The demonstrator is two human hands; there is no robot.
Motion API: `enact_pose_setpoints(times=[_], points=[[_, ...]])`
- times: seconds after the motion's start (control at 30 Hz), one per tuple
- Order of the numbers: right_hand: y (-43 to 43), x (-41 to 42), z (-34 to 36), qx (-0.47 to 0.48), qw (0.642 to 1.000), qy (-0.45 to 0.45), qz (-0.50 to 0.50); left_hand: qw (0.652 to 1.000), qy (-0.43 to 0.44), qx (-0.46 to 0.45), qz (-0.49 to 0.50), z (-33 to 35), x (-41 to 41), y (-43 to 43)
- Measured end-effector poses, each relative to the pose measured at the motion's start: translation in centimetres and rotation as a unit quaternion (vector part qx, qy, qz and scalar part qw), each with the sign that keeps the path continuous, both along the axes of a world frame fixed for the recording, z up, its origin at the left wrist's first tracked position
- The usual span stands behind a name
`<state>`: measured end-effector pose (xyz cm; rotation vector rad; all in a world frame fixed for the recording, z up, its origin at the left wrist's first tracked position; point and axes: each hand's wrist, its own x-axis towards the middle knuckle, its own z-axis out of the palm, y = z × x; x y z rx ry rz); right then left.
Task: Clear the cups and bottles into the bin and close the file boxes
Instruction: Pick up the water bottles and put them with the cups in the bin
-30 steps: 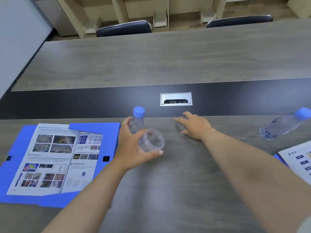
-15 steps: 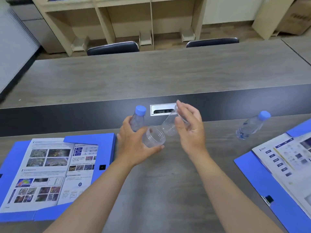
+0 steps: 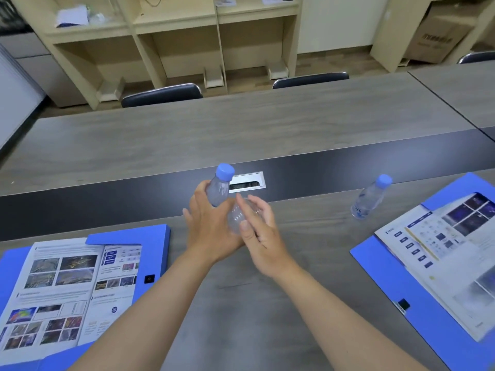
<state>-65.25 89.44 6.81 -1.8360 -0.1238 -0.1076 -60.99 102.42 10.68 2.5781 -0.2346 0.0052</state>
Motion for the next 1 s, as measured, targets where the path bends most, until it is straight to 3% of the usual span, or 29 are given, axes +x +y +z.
enact_pose_setpoints(times=[0.07, 0.13, 0.2, 0.27, 0.4, 0.5, 0.77, 1.0], points=[[-1.6, -0.3, 0.4, 0.001, 1.0, 0.009, 0.024, 1.0, 0.01, -0.008, -0.004, -0.2, 0.2, -0.7], [-3.9, -0.3, 0.4, 0.028, 0.999, -0.003, -0.025, 0.999, 0.017, -0.026, -0.013, -0.1, 0.6, -1.8], [-7.3, -0.2, 0.1, 0.105, 0.981, 0.003, -0.162, 0.999, 0.014, -0.048, -0.02, -0.1, 0.9, -3.4], [-12.3, -0.1, -1.0, 0.141, 0.936, 0.011, -0.323, 0.997, 0.01, -0.065, -0.03, -0.5, 1.4, -5.1], [-21.2, 0.0, -4.0, 0.074, 0.873, 0.046, -0.48, 0.996, 0.0, -0.087, -0.032, -1.7, 2.1, -7.1], [-25.2, 0.6, -6.1, 0.055, 0.859, 0.076, -0.504, 0.994, -0.017, -0.104, -0.039, -2.7, 2.5, -8.2], [-28.6, 5.3, -12.5, 0.031, 0.881, 0.099, -0.462, 0.993, -0.018, -0.11, -0.046, -6.2, 2.7, -9.3], [-28.0, 6.5, -11.4, -0.006, 0.891, 0.088, -0.446, 0.992, -0.019, -0.107, -0.059, -6.2, 2.6, -9.6]])
